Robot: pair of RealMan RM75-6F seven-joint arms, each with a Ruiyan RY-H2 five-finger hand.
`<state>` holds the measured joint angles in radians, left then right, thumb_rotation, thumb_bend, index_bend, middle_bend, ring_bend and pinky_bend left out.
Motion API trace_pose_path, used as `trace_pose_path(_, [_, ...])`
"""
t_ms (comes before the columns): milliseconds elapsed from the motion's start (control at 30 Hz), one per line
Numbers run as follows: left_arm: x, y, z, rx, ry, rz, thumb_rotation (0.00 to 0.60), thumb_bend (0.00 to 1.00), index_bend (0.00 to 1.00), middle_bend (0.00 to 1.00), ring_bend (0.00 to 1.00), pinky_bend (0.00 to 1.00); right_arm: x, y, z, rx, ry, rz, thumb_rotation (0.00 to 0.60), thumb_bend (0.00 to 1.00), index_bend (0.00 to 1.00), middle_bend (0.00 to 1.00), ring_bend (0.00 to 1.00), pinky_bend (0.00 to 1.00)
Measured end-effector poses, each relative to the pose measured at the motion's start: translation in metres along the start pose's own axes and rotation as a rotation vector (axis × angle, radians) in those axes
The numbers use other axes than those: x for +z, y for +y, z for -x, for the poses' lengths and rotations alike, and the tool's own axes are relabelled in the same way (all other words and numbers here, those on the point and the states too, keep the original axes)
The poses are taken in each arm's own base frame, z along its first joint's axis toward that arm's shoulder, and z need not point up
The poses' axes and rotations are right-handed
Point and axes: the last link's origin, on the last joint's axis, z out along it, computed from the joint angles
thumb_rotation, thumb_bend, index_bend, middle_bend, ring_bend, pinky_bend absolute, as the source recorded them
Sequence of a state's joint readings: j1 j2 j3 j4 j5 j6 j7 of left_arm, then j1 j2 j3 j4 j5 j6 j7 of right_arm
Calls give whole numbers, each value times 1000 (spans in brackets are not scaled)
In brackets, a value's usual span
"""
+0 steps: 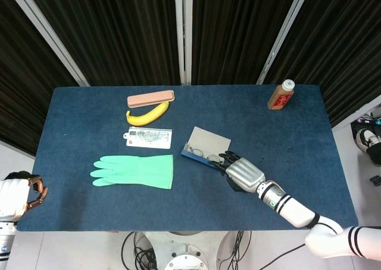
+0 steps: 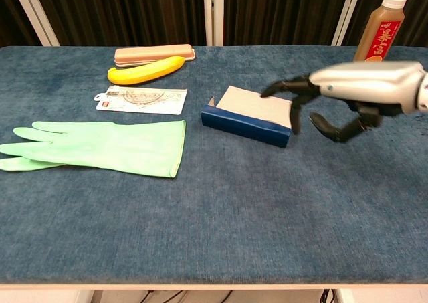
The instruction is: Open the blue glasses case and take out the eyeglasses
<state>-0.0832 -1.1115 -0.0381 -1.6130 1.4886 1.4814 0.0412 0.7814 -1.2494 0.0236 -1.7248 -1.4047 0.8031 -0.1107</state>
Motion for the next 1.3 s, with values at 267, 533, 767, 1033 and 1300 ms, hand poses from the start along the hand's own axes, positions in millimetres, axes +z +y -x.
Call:
trace_pose_path(267, [0,-1,0,-5,1,-3,600,373,665,662,429,410,67,-35,-5,-113,-51,-82,600,779,0,262,0,0])
trace_pose_path(533, [0,-1,0,-9,-1,-1,600,373,665,662,428,410,133,-55,3,-201,-77,-71,600,788,0,279,0,0])
trace_pose_path(767, [0,-1,0,-12,-2,0,600,373,665,662,429,409,150,-37,-3,-278,-59,17,600,795,0,295,0,0])
trace_pose_path(1033, [0,-1,0,-12,-3,1,600,373,664,662,429,409,145,3,-18,-270,-53,173,600,794,0,314,0,0])
trace_pose_path(1300, [0,-1,0,-10,-3,1,600,373,664,662,429,409,115,50,-27,-245,-94,317,600,772,0,326,0,0])
